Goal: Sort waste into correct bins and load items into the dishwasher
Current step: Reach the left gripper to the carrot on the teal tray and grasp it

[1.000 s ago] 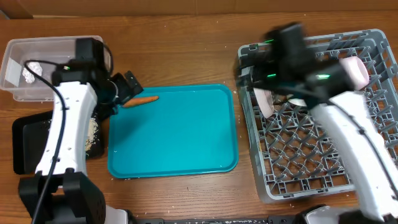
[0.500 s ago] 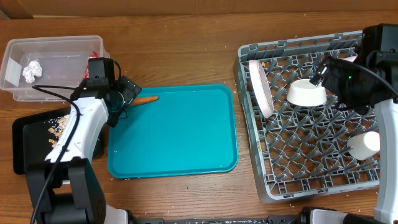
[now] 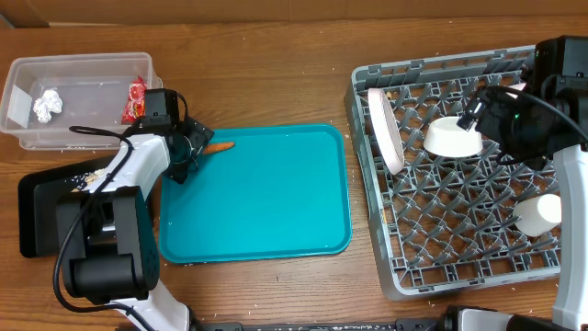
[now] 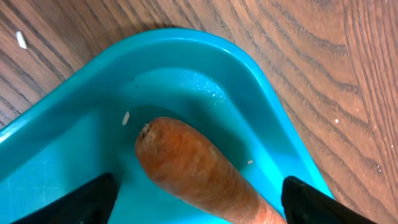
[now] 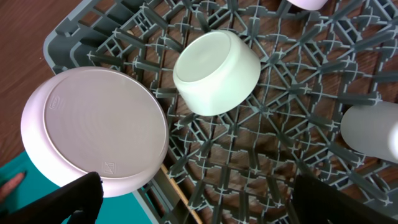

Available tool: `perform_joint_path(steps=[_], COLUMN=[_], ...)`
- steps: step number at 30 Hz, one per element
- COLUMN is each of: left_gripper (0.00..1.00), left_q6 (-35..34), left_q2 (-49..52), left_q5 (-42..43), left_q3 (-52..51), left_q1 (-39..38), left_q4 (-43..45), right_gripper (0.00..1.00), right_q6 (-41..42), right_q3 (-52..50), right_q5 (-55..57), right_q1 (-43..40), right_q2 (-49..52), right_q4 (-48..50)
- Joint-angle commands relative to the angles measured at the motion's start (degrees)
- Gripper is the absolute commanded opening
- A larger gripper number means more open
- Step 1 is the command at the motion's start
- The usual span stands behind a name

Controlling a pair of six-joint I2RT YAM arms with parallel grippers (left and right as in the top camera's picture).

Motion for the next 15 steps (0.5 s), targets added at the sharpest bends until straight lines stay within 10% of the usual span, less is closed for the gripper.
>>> perform_joint_path(steps=[1,5,15], left_gripper=[0.71,0.40,0.18], left_q6=[-1.0,-0.8,2.6], left_q2=[4.2,4.4,4.3], left_q5=[2.0,2.2,5.3], left_q3=[-0.7,-0.7,-0.7], left_q1=[-0.3,-0.3,-0.2], left_q4=[-1.4,-3.7,-7.2], right_gripper=[1.00,1.00,1.00], right_q6=[-1.2,-1.2,-1.2], right_q3=[1.0,1.0,1.0], right_q5=[-0.5,-0.5,-0.5], right_q1=[-0.2,-0.2,-0.2], right_q2=[0.1,0.1,0.1], right_q4=[-0.2,-0.3,-0.9])
